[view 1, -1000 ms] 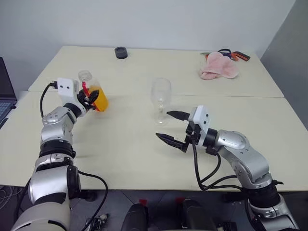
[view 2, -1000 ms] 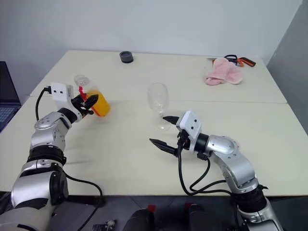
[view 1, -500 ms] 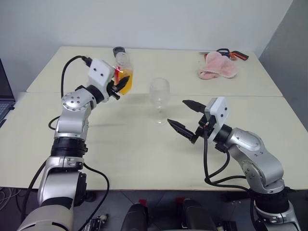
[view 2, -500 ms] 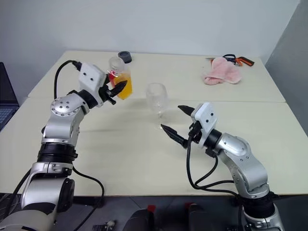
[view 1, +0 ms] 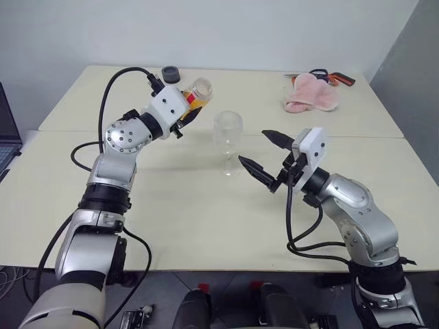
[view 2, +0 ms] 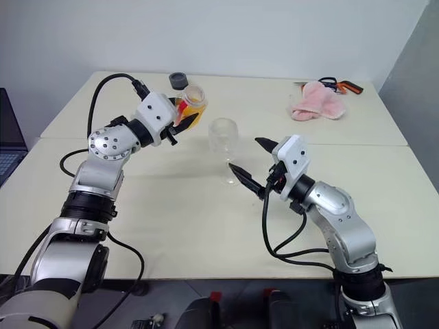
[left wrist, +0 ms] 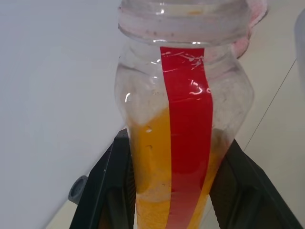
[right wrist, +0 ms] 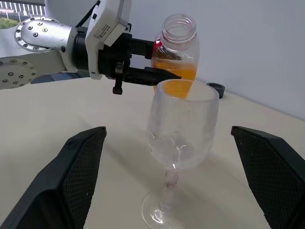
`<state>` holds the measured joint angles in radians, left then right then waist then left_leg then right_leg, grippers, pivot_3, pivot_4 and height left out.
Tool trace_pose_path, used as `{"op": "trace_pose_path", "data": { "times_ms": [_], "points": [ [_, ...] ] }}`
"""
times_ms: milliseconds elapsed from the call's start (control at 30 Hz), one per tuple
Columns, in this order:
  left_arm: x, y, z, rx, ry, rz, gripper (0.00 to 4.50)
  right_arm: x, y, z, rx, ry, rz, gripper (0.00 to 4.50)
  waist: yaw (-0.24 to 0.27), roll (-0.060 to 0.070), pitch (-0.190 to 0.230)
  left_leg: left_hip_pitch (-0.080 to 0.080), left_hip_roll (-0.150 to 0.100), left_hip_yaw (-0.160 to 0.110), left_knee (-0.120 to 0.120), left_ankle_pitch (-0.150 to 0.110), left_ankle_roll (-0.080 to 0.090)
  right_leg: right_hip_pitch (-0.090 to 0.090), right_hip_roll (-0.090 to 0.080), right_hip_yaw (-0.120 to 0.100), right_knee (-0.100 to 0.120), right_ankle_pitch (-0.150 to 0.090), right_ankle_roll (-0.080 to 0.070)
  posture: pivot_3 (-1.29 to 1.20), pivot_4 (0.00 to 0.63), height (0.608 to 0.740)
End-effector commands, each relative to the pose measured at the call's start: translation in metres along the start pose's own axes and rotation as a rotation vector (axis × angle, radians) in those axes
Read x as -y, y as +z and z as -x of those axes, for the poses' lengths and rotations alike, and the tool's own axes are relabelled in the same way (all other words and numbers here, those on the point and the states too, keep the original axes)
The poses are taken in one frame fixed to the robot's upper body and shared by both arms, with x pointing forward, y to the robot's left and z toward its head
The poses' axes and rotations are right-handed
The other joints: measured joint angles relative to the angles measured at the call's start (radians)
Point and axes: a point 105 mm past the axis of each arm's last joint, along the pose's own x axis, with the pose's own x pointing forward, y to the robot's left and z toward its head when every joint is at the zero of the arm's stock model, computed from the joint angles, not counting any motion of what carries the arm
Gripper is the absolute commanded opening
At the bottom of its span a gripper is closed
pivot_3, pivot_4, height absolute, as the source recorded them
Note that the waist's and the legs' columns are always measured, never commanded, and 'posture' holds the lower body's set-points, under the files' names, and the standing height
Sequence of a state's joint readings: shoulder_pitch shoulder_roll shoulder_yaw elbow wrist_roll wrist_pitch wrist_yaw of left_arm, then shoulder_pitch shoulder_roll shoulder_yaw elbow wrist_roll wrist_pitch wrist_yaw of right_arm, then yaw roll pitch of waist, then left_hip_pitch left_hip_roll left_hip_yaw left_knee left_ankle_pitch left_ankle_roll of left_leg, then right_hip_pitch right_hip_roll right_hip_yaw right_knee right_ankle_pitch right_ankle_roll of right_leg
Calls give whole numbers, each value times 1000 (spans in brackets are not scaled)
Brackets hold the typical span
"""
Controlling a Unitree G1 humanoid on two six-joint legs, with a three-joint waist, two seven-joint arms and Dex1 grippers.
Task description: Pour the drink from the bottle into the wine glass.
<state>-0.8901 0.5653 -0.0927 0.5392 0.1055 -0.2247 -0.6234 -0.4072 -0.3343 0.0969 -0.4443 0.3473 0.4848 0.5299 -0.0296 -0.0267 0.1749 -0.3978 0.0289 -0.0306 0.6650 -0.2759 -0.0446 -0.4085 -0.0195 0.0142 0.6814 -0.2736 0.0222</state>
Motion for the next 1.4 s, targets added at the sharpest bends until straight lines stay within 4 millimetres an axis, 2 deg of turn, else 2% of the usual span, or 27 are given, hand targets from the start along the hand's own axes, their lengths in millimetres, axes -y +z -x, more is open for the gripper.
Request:
{"op": "trace_pose_path", "data": {
  "times_ms": [33,567,1400],
  "points": [
    [-18,24,-3,74,27,-136,1635,2,14,-2,59,-10,33,4500,1,0,0,0,0,0,0,0,0,0,0,0,0,0,0,0,150,740],
    [-28,43,-14,138,57,-450,1635,14,14,9,65,-31,29,4500,1,0,0,-1,0,1,0,0,0,-1,0,0,0,0,0,0,150,740],
    [-25,53,-22,194,56,-682,1635,14,11,12,50,-42,36,4500,1,0,0,-1,0,1,0,0,0,-1,0,0,0,0,0,0,150,740]
  ]
}}
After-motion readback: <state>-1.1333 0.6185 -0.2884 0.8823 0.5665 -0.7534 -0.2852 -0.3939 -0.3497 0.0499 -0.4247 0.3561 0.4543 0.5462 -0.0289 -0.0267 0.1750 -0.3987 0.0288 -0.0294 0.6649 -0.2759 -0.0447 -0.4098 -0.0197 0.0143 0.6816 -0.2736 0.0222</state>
